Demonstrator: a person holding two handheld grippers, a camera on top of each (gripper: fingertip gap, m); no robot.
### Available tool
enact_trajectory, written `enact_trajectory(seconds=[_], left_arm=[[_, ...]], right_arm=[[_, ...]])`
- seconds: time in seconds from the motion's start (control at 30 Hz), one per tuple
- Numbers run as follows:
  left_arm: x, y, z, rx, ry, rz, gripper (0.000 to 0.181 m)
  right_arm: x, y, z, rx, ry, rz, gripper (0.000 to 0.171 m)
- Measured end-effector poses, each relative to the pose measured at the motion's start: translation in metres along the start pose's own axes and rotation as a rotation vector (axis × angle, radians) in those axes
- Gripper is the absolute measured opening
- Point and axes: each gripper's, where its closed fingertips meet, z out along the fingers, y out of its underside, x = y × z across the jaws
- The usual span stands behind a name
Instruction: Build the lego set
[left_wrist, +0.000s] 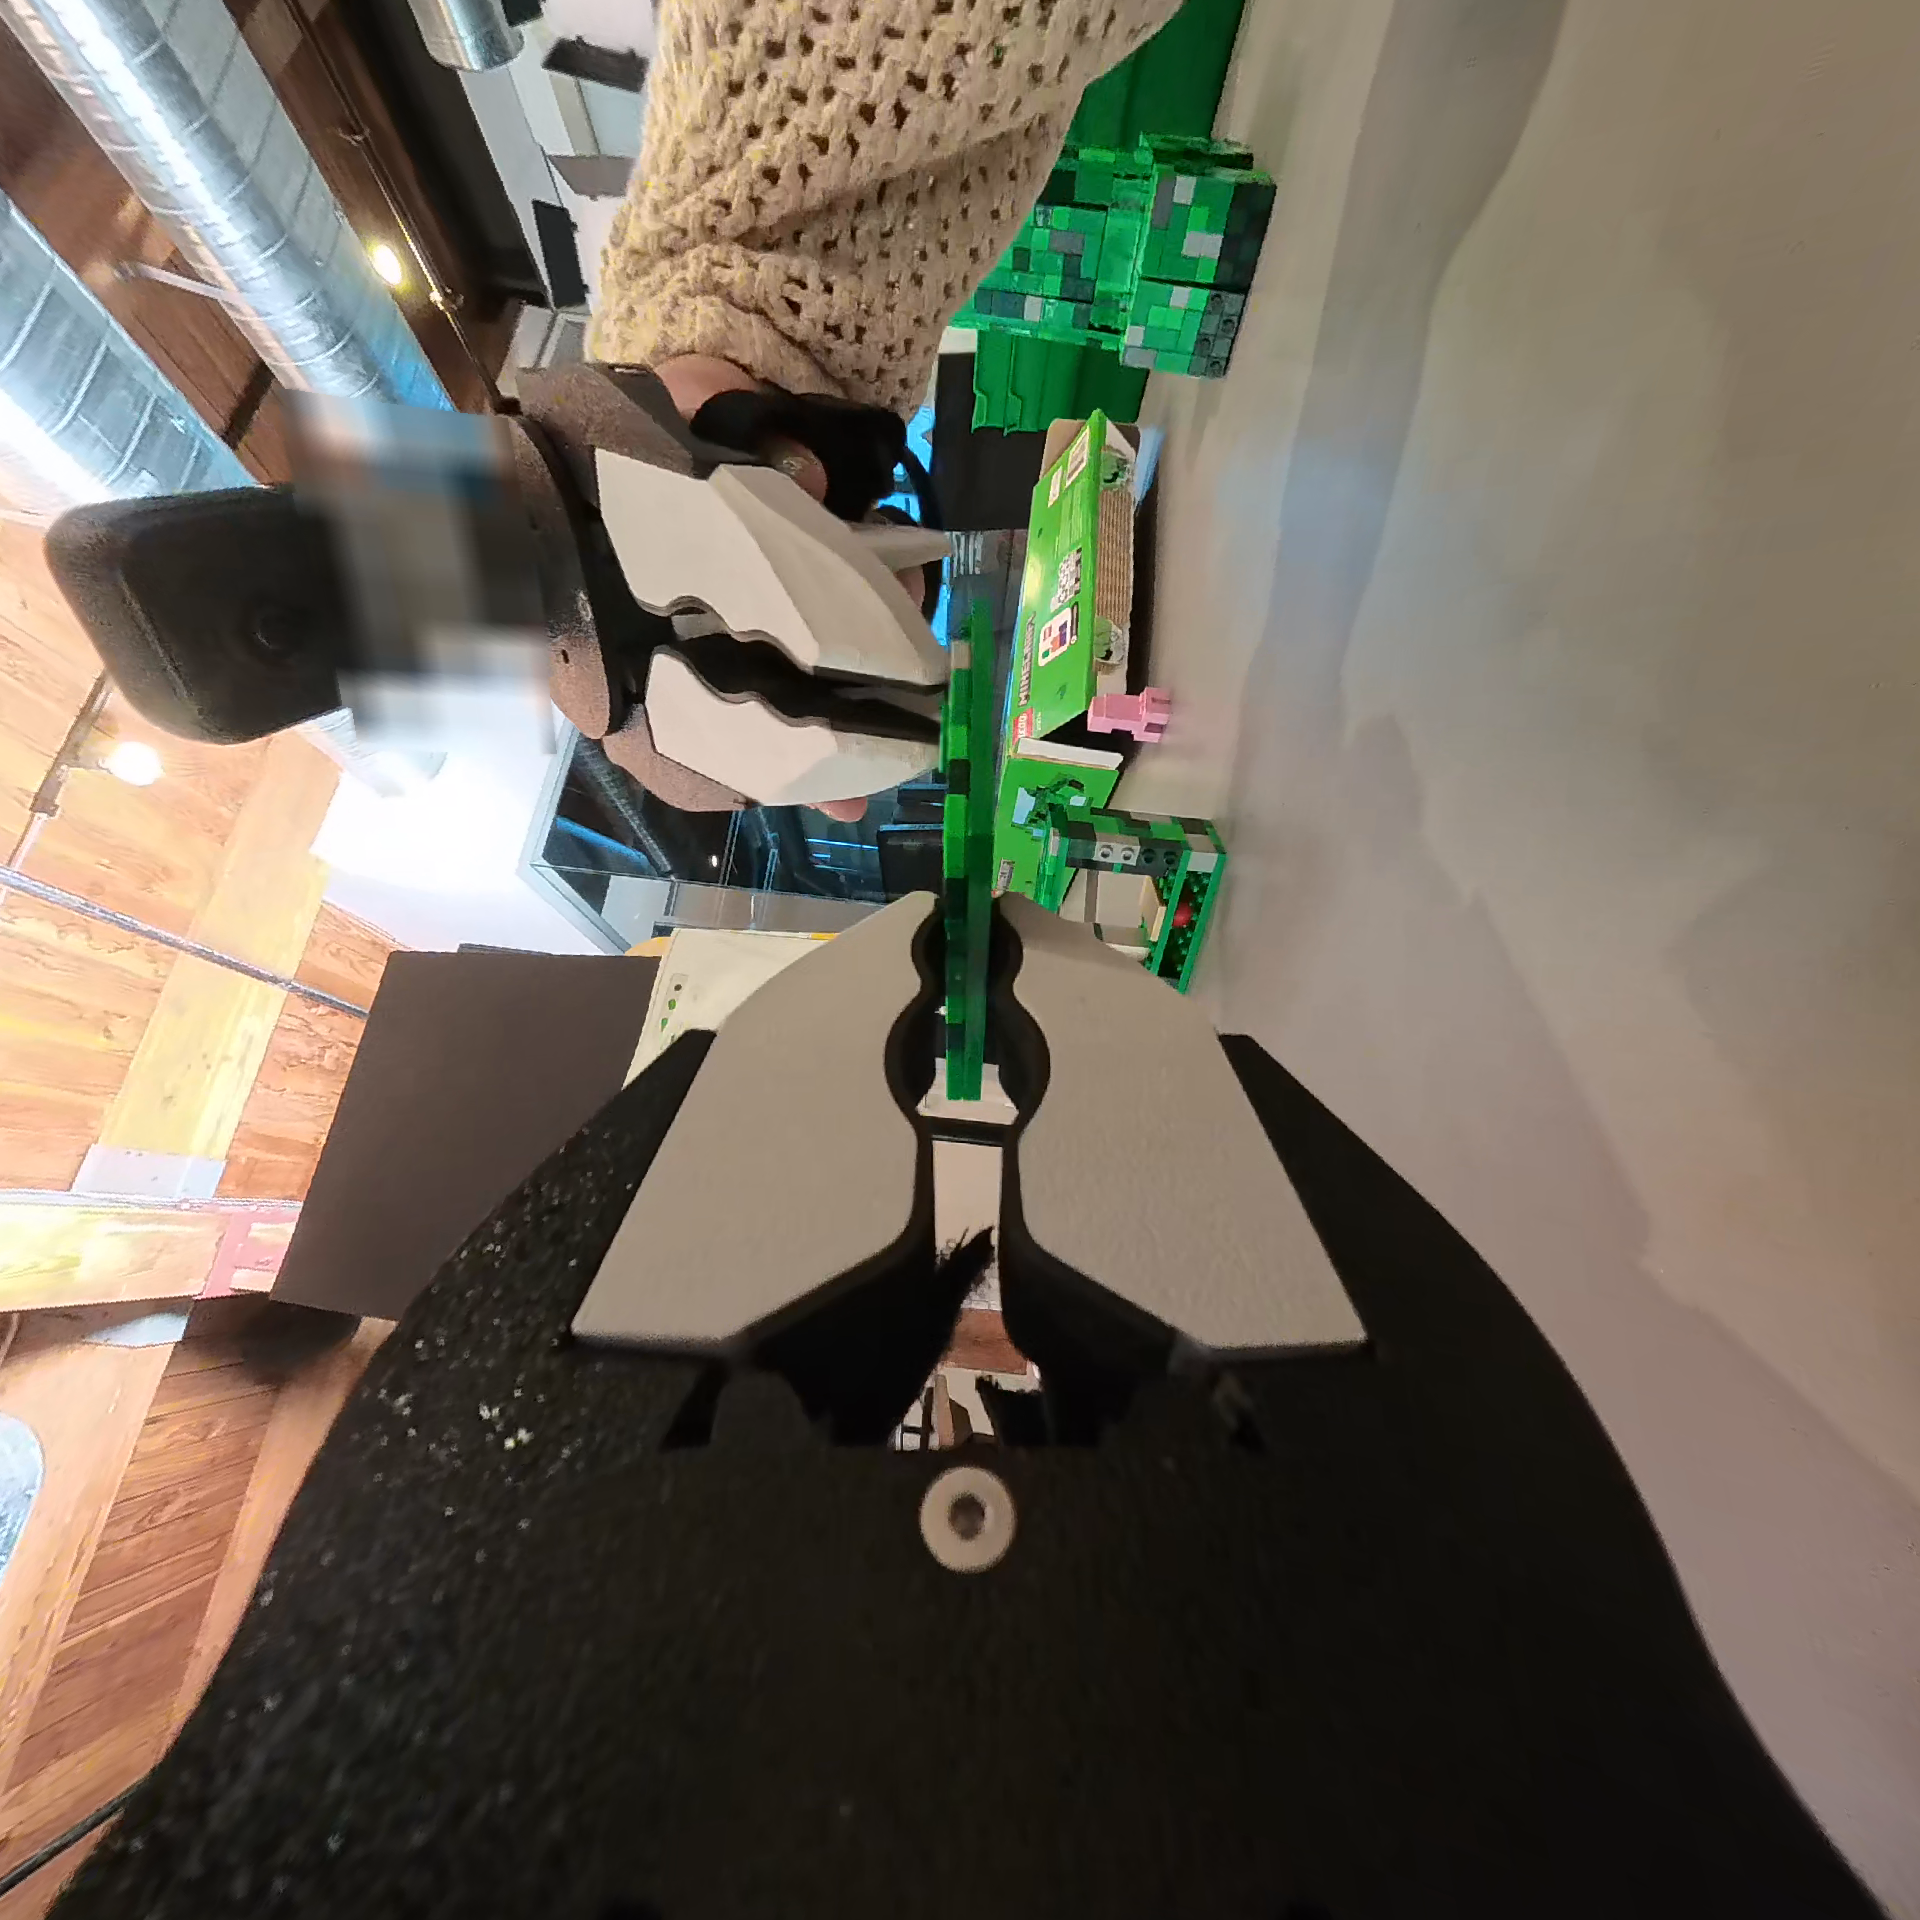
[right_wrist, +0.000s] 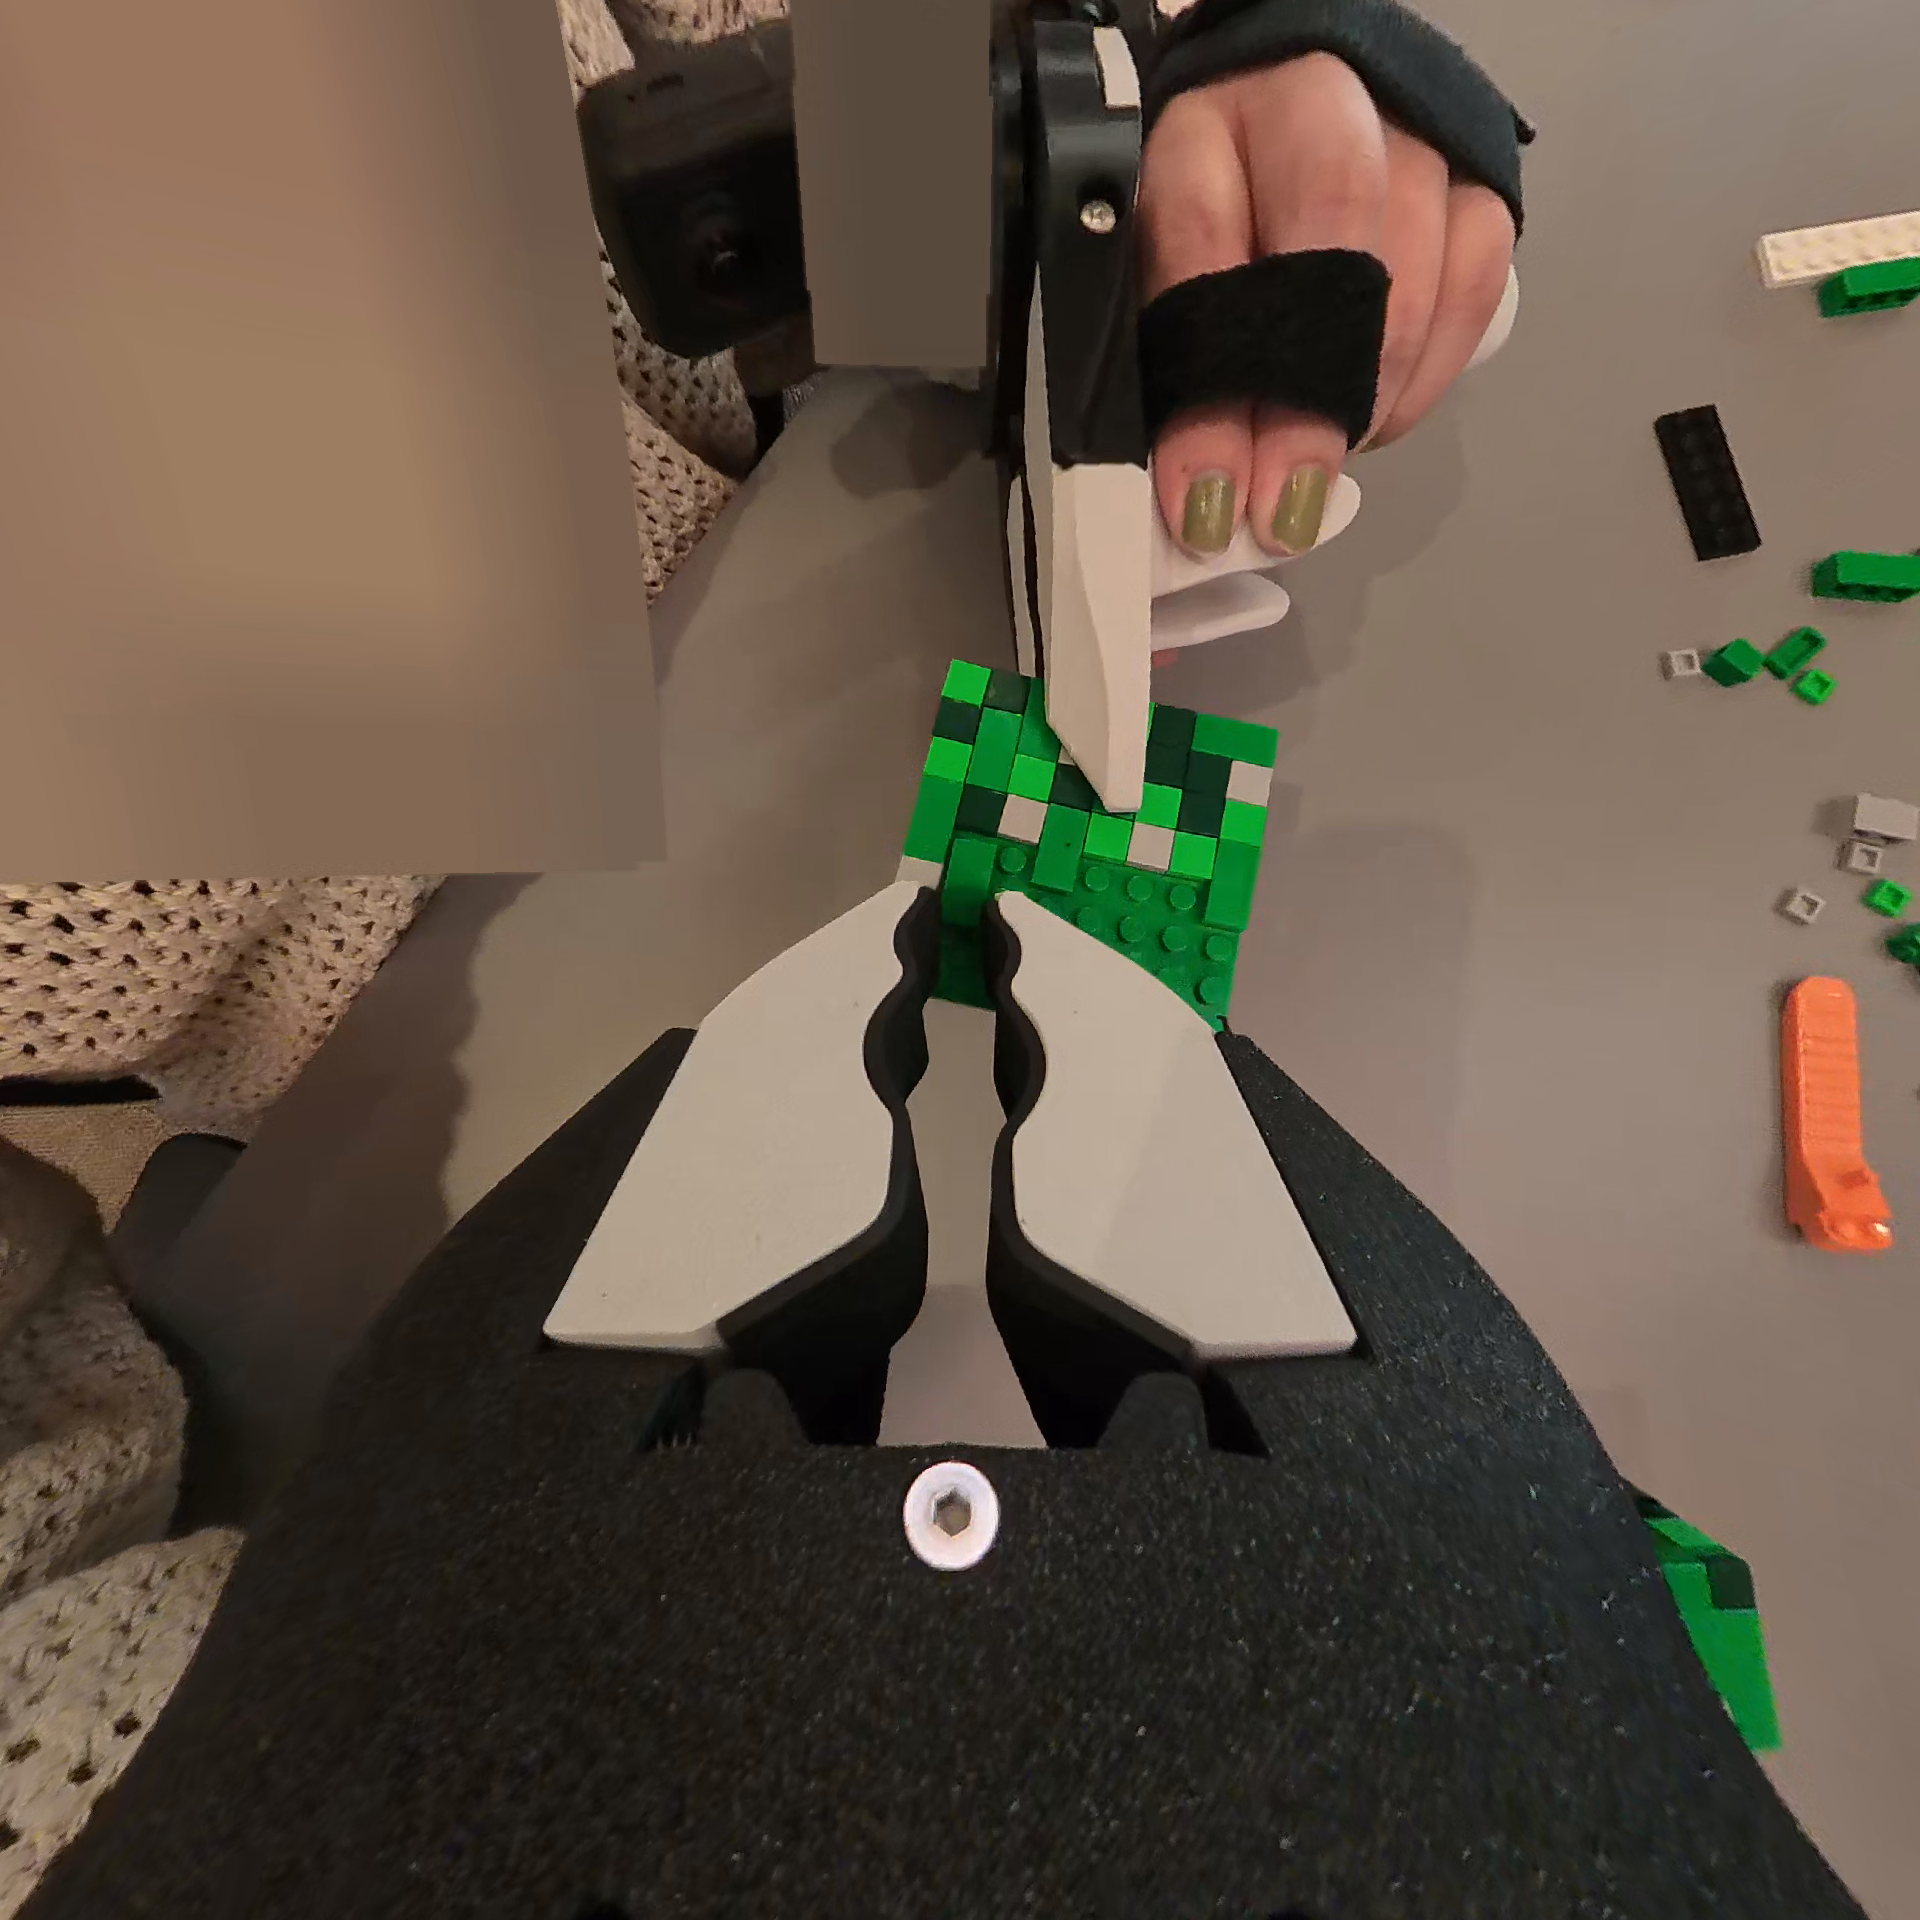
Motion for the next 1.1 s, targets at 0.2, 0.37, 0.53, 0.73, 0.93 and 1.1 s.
enact_trajectory(seconds=[0.2, 0.37, 0.53, 0.73, 0.93, 1.1], left_arm=[[0.002, 0.000, 0.001, -0.004, 0.006, 0.002, 0.006], [0.003, 0.002, 0.002, -0.010, 0.010, 0.003, 0.006], [-0.002, 0.012, 0.002, -0.056, -0.012, -0.009, 0.006], [-0.003, 0.028, 0.004, -0.142, -0.010, -0.039, 0.006], [-0.004, 0.033, 0.004, -0.163, -0.010, -0.067, 0.006], [-0.003, 0.033, 0.005, -0.164, -0.006, -0.075, 0.006]], right_arm=[[0.000, 0.000, 0.002, -0.024, 0.008, 0.014, 0.007], [0.001, 0.002, 0.003, -0.044, 0.010, 0.029, 0.009], [0.008, -0.002, -0.008, -0.031, 0.144, 0.033, 0.034], [0.029, -0.011, -0.017, -0.103, 0.830, -0.269, 0.046], [0.033, 0.002, -0.001, -0.355, 1.173, -0.521, 0.033], [0.039, 0.000, -0.001, -0.439, 1.276, -0.609, 0.022]])
